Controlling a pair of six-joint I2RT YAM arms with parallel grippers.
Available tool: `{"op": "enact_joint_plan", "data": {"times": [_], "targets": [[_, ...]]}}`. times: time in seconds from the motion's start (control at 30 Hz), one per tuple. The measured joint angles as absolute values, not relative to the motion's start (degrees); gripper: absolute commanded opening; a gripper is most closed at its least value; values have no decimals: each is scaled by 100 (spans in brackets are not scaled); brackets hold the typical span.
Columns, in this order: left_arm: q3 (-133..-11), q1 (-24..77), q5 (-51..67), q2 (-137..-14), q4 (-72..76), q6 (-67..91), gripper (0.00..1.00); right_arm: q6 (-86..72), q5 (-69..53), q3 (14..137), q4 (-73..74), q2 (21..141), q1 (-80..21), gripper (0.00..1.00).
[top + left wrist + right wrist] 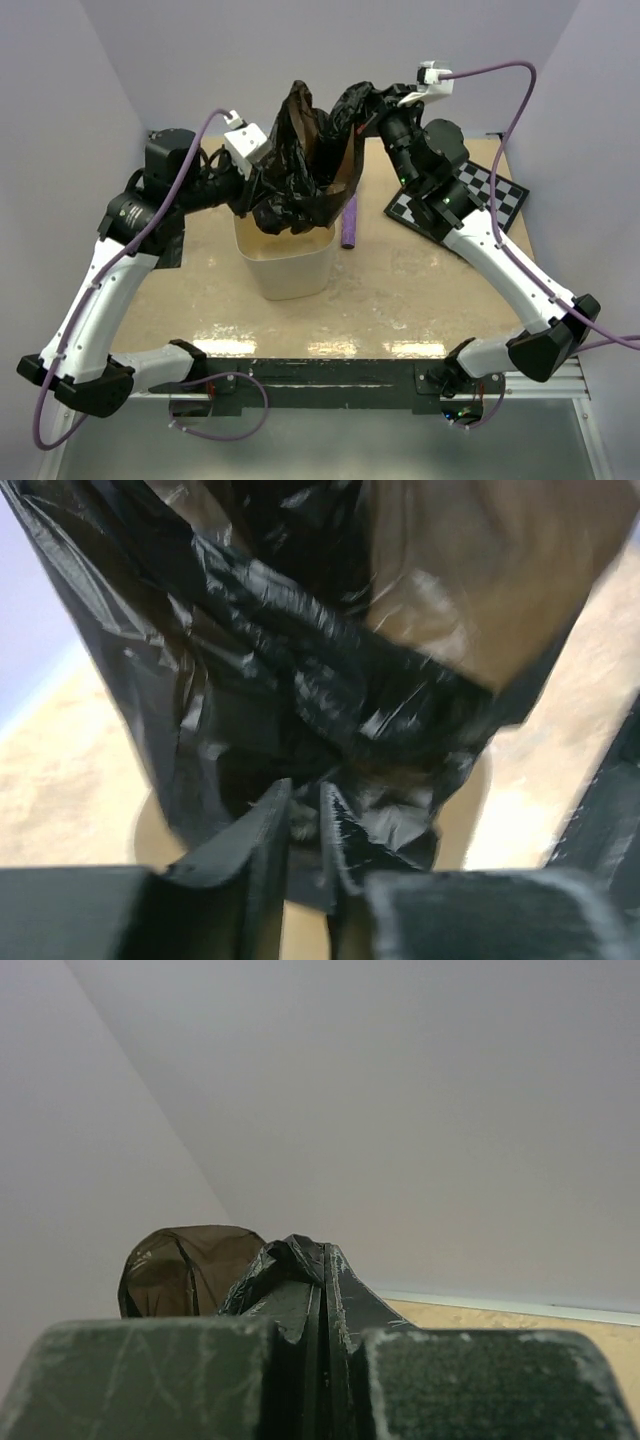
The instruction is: Put the trash bags into the trash bin
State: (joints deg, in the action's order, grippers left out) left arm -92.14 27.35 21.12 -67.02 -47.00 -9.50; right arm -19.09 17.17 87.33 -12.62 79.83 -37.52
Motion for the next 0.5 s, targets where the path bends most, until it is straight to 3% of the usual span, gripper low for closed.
{"op": "enact_joint_plan", "data": {"times": [0.07, 0.23, 0.37, 0.5], "targets": [[-9288, 2687, 2447, -6858, -4554, -659, 0, -1920, 1697, 8678, -1291, 7933, -3756, 0], [-9601, 2657, 3326, -7118, -4018, 12, 0, -1935, 1675, 8468, -1330, 7940, -3754, 0], [-9598, 2613, 3474, -7194, -3850, 276, 13, -1933, 1671, 8368, -1323, 7944, -3754, 0], [-9478, 2587, 3489, -7251, -3874, 405, 3, -1935, 1671, 8361, -1332, 7944, -3754, 0]]}}
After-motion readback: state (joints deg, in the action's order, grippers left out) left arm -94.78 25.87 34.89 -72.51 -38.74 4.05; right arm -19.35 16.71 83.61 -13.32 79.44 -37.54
